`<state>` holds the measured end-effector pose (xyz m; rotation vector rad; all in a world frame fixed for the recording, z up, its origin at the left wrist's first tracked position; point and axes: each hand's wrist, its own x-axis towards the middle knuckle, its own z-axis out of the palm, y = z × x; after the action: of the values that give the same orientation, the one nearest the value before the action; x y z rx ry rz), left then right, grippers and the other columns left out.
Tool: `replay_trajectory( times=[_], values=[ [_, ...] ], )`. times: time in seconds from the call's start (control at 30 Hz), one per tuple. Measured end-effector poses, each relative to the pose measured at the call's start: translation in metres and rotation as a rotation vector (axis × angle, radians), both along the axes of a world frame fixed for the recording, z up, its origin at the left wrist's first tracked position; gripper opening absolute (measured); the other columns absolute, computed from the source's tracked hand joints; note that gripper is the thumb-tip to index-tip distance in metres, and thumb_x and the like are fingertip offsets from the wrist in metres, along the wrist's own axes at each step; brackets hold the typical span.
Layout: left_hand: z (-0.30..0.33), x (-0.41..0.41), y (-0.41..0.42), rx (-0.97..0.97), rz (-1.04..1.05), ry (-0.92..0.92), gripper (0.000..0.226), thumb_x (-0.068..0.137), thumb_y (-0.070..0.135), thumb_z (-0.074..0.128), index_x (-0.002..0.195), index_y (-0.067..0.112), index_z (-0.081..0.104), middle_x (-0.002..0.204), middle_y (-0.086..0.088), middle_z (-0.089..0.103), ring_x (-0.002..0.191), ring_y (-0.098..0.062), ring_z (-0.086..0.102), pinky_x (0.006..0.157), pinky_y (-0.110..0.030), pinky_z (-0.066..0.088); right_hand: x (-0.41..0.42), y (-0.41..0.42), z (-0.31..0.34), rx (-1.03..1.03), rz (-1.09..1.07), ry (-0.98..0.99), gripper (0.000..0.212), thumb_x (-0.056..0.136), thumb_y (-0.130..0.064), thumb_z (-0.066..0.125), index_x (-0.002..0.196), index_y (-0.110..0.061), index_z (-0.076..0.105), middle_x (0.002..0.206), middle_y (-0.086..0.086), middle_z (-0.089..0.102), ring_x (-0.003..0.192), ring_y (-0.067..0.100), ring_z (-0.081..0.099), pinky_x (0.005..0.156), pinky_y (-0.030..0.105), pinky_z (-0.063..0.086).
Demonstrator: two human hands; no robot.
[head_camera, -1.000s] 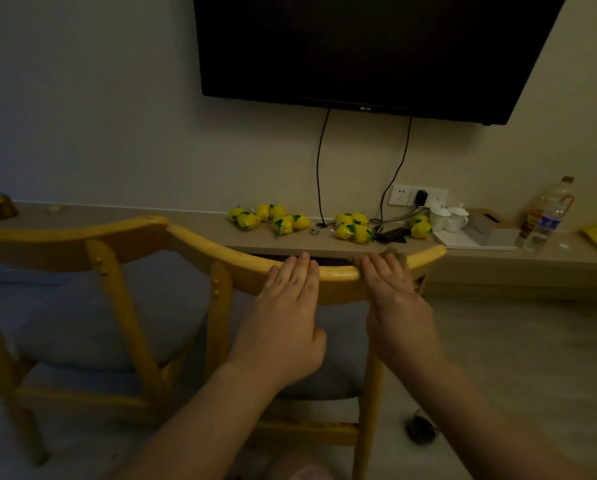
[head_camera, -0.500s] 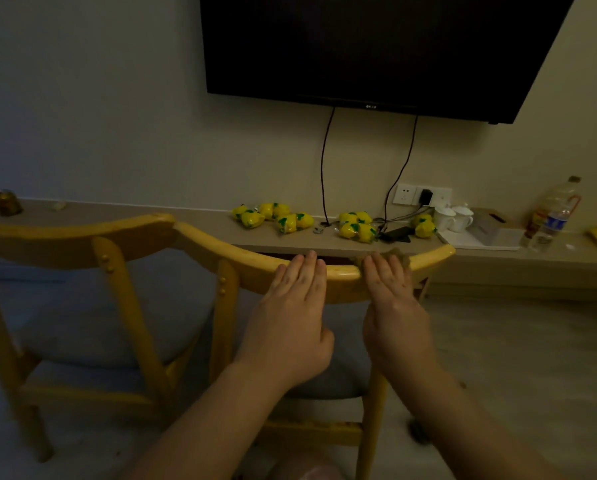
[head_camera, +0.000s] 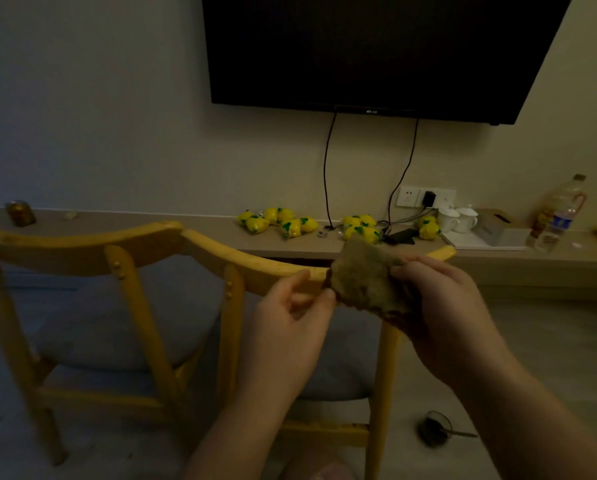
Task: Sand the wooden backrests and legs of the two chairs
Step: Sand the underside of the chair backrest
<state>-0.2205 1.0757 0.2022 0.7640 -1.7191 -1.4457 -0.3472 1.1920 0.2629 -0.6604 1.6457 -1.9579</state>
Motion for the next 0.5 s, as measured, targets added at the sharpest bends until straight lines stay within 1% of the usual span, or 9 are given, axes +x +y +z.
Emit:
replay_trajectory(
  times=[0.07, 0.1, 0.13, 0.23, 0.3, 0.33, 0.37, 0.43, 0.5],
  values=[
    [-0.002, 0.004, 0.008, 0.434, -0.170, 0.061, 0.059, 0.057, 0.073, 0.082, 0.106, 0.042, 0.074, 0.101, 0.012, 0.077, 0.101, -0.015, 0.073, 0.079, -0.033, 0.056, 0.007, 0.003, -0.001, -0.030, 0.075, -0.140, 0.024, 0.097, -0.007, 0.055, 0.094, -0.016, 0.077, 0.091, 0.011, 0.077, 0.087, 0.026, 0.075, 0.067, 0.035, 0.062],
    [-0.005, 0.005, 0.011, 0.598, -0.229, 0.102, 0.063, 0.052, 0.070, 0.085, 0.104, 0.035, 0.077, 0.103, 0.005, 0.079, 0.101, -0.020, 0.074, 0.078, -0.036, 0.057, 0.011, 0.004, -0.004, -0.036, 0.096, -0.167, 0.022, 0.097, -0.005, 0.054, 0.098, -0.012, 0.075, 0.094, 0.013, 0.076, 0.086, 0.026, 0.075, 0.064, 0.034, 0.062],
    [-0.008, 0.006, 0.014, 0.676, -0.253, 0.146, 0.061, 0.052, 0.065, 0.086, 0.102, 0.029, 0.079, 0.105, 0.000, 0.079, 0.100, -0.022, 0.075, 0.077, -0.037, 0.058, 0.016, 0.005, -0.008, -0.023, 0.103, -0.173, 0.021, 0.097, -0.004, 0.055, 0.101, -0.010, 0.074, 0.096, 0.014, 0.076, 0.086, 0.027, 0.075, 0.063, 0.034, 0.061],
    [-0.012, 0.010, 0.017, 0.631, -0.209, 0.257, 0.035, 0.069, 0.047, 0.085, 0.098, 0.028, 0.080, 0.109, -0.006, 0.078, 0.103, -0.022, 0.075, 0.079, -0.032, 0.060, 0.021, 0.008, -0.026, 0.054, 0.084, -0.126, 0.017, 0.095, -0.004, 0.060, 0.103, -0.011, 0.074, 0.097, 0.015, 0.076, 0.087, 0.027, 0.075, 0.063, 0.035, 0.059],
    [-0.012, 0.013, 0.013, 0.559, -0.158, 0.277, 0.015, 0.085, 0.032, 0.077, 0.100, 0.029, 0.078, 0.110, -0.006, 0.078, 0.105, -0.023, 0.074, 0.080, -0.034, 0.060, 0.021, 0.011, -0.034, 0.121, 0.098, -0.050, 0.013, 0.093, -0.011, 0.066, 0.100, -0.016, 0.076, 0.096, 0.011, 0.077, 0.090, 0.026, 0.075, 0.072, 0.039, 0.060],
    [-0.012, 0.015, 0.011, 0.517, -0.143, 0.267, 0.010, 0.091, 0.025, 0.073, 0.099, 0.030, 0.078, 0.110, -0.006, 0.078, 0.105, -0.024, 0.074, 0.081, -0.036, 0.061, 0.020, 0.012, -0.036, 0.163, 0.116, -0.010, 0.011, 0.091, -0.016, 0.070, 0.098, -0.020, 0.077, 0.096, 0.008, 0.077, 0.093, 0.025, 0.075, 0.078, 0.042, 0.060],
    [-0.013, 0.015, 0.009, 0.477, -0.125, 0.247, 0.012, 0.094, 0.021, 0.071, 0.097, 0.030, 0.077, 0.109, -0.006, 0.078, 0.104, -0.025, 0.074, 0.083, -0.039, 0.061, 0.020, 0.013, -0.037, 0.198, 0.136, 0.018, 0.010, 0.089, -0.020, 0.073, 0.097, -0.022, 0.077, 0.097, 0.005, 0.078, 0.095, 0.023, 0.074, 0.082, 0.043, 0.060],
    [-0.011, 0.016, 0.006, 0.441, -0.090, 0.226, 0.015, 0.094, 0.019, 0.071, 0.093, 0.032, 0.077, 0.106, -0.005, 0.078, 0.103, -0.024, 0.075, 0.085, -0.042, 0.060, 0.020, 0.014, -0.037, 0.212, 0.158, 0.037, 0.015, 0.088, -0.020, 0.074, 0.102, -0.023, 0.076, 0.097, 0.005, 0.078, 0.094, 0.022, 0.075, 0.081, 0.042, 0.061],
    [-0.009, 0.016, 0.004, 0.484, -0.102, 0.264, 0.011, 0.091, 0.022, 0.073, 0.095, 0.032, 0.077, 0.108, -0.007, 0.078, 0.104, -0.025, 0.075, 0.083, -0.040, 0.060, 0.021, 0.013, -0.035, 0.180, 0.158, 0.035, 0.023, 0.089, -0.014, 0.073, 0.110, -0.023, 0.072, 0.098, 0.010, 0.077, 0.093, 0.025, 0.076, 0.082, 0.047, 0.063]
  ],
)
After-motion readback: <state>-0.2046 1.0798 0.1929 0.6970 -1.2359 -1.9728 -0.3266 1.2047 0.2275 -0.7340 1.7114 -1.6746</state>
